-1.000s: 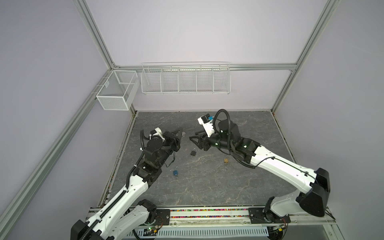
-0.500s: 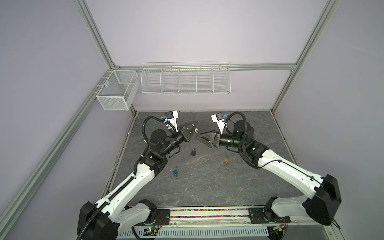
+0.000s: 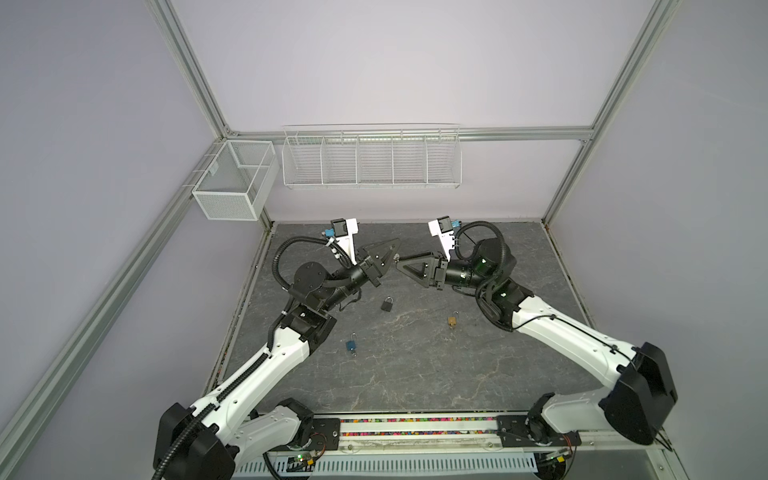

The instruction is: Unlock with the key

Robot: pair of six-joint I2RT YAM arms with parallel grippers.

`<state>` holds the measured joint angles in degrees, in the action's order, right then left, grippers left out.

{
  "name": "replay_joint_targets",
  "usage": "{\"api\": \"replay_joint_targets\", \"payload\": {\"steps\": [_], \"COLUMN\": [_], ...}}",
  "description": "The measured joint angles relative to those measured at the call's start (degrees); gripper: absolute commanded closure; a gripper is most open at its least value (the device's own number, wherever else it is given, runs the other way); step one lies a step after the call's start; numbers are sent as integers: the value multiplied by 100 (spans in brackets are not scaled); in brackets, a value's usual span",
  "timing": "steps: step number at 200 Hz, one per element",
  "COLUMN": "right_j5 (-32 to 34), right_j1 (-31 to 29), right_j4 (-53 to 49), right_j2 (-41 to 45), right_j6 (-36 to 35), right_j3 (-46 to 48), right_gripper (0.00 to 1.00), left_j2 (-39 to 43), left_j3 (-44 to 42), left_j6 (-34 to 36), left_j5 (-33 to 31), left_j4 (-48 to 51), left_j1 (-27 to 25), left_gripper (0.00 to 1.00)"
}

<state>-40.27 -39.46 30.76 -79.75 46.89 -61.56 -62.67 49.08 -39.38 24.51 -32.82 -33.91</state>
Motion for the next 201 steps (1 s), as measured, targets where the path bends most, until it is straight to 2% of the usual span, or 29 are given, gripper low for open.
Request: {"api": "replay_joint_targets", "payload": {"steps": [201], "right_j5": [-208], "right_j1": [-26], "right_j4": [684], "right_j2": [-291], "right_j6": [111], "right_j3": [-240], "right_gripper": [82], "left_j2": [0], "left_j3": [-13], "left_j6": [11], "left_j5": [39], "left_j4": [-376], "left_j1": [-109], "left_gripper": [100]}}
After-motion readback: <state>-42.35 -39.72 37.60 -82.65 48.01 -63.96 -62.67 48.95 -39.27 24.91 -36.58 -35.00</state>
